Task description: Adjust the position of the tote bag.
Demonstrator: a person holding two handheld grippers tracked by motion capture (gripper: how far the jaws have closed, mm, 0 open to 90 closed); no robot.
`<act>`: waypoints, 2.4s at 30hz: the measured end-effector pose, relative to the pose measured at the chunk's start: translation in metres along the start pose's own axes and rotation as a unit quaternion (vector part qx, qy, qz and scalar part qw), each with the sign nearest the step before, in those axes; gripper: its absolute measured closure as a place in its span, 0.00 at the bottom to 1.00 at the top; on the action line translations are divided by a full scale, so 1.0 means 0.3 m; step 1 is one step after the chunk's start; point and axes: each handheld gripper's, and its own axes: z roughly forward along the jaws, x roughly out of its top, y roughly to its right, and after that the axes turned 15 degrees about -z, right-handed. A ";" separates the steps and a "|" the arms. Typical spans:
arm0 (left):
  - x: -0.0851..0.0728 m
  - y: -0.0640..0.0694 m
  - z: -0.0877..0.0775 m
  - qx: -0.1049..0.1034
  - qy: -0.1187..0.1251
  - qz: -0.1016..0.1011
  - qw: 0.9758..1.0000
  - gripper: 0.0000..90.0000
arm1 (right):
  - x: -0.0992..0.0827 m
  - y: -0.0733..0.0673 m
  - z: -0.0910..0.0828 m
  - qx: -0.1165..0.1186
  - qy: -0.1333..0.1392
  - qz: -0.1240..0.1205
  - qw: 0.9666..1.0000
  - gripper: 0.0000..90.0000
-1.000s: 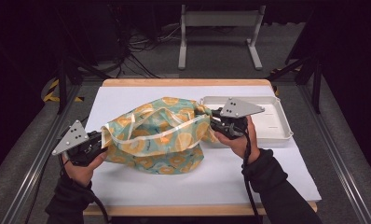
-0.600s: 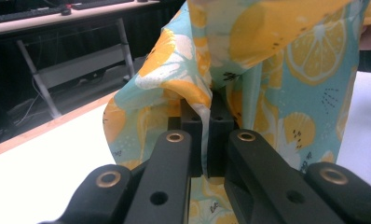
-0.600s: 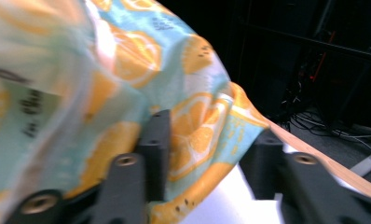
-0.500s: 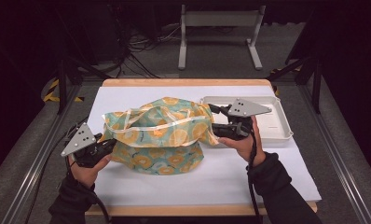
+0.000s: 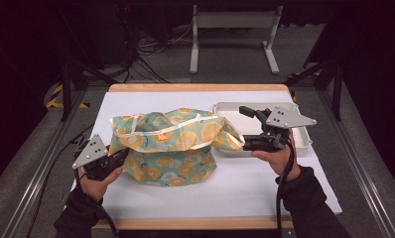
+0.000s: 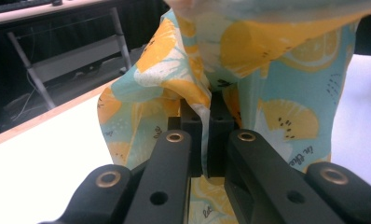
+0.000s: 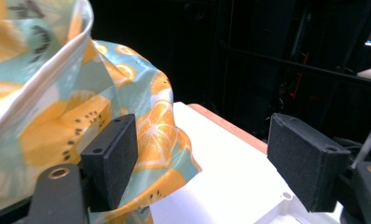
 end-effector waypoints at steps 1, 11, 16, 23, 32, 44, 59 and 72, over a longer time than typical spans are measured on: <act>-0.003 0.004 0.000 0.001 -0.002 0.003 1.000 0.99 | 0.000 -0.002 -0.008 0.001 -0.001 0.000 1.000 0.26; -0.020 0.005 -0.014 0.000 -0.009 0.004 1.000 0.99 | -0.051 -0.001 -0.052 0.018 -0.023 0.007 1.000 0.17; -0.034 0.005 -0.009 0.002 -0.016 0.007 1.000 0.99 | -0.103 -0.062 0.009 0.066 -0.099 -0.013 0.993 0.18; -0.050 0.018 0.006 0.001 -0.028 0.014 1.000 0.99 | -0.116 -0.124 0.063 0.118 -0.094 -0.015 0.988 0.30; -0.061 0.030 -0.001 0.004 -0.032 0.022 0.999 0.98 | -0.078 -0.239 0.134 0.138 -0.052 -0.048 0.988 0.70; -0.099 0.030 0.005 0.000 -0.045 0.018 0.999 0.94 | -0.107 -0.224 0.107 0.131 -0.044 -0.044 0.989 1.00; -0.112 0.004 -0.069 0.007 0.007 -0.067 0.998 0.16 | -0.156 -0.224 0.110 0.137 -0.077 -0.052 0.986 1.00; -0.121 0.026 -0.017 -0.002 -0.050 -0.048 0.998 0.28 | -0.231 -0.244 0.139 0.159 -0.143 -0.059 0.975 1.00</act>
